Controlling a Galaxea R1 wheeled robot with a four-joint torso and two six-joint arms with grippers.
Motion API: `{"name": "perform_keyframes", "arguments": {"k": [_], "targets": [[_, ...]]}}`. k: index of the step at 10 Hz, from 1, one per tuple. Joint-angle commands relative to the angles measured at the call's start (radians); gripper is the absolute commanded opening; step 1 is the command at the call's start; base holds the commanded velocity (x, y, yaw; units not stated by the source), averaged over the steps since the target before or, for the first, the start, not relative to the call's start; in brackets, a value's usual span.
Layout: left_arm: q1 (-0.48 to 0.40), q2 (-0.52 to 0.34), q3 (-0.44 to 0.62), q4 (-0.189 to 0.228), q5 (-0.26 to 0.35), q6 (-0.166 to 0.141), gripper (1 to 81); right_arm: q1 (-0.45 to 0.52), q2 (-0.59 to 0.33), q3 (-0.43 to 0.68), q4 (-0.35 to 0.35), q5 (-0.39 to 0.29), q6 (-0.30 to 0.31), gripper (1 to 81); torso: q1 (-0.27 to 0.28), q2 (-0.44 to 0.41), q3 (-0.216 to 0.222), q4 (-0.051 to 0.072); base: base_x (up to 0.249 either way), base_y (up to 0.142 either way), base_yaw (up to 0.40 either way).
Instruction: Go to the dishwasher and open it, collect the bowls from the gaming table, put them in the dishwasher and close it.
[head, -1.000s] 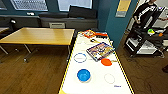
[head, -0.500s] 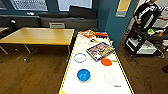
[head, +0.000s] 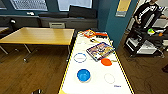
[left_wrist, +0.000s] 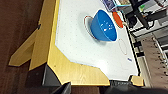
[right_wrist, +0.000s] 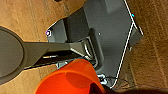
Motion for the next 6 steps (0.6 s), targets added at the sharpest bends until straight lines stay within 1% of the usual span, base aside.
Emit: {"name": "perform_keyframes", "arguments": {"k": [1, 2, 3, 4, 5, 6], "targets": [[-0.318, -0.005, -0.095, 0.010, 0.259, -0.330, 81.1, 0.012, -0.025, 0.011, -0.023, -0.061, -0.002, 1.0, 0.000, 0.000, 0.000, 0.000, 0.000, 0.000, 0.000], [-0.367, 0.014, -0.116, 0.012, 0.260, -0.374, 81.1, 0.020, -0.024, 0.014, -0.023, -0.073, 0.000, 1.0, 0.000, 0.000, 0.000, 0.000, 0.000, 0.000, 0.000], [-0.401, 0.041, -0.144, 0.009, 0.260, -0.399, 81.1, 0.023, -0.022, 0.017, -0.023, -0.078, 0.000, 1.0, 0.000, 0.000, 0.000, 0.000, 0.000, 0.000, 0.000], [-0.421, 0.073, -0.181, 0.010, 0.294, -0.445, 81.1, 0.023, -0.016, 0.014, -0.023, -0.078, 0.000, 1.0, 0.000, 0.000, 0.000, 0.000, 0.000, 0.000, 0.000], [-0.437, 0.110, -0.218, 0.018, 0.323, -0.482, 81.1, 0.026, -0.011, 0.011, -0.021, -0.079, 0.000, 1.0, 0.000, 0.000, 0.000, 0.000, 0.000, 0.000, 0.000], [-0.447, 0.142, -0.236, 0.023, 0.326, -0.483, 81.1, 0.028, -0.008, 0.011, -0.023, -0.079, 0.000, 1.0, 0.000, 0.000, 0.000, 0.000, 0.000, 0.000, 0.000]]}}
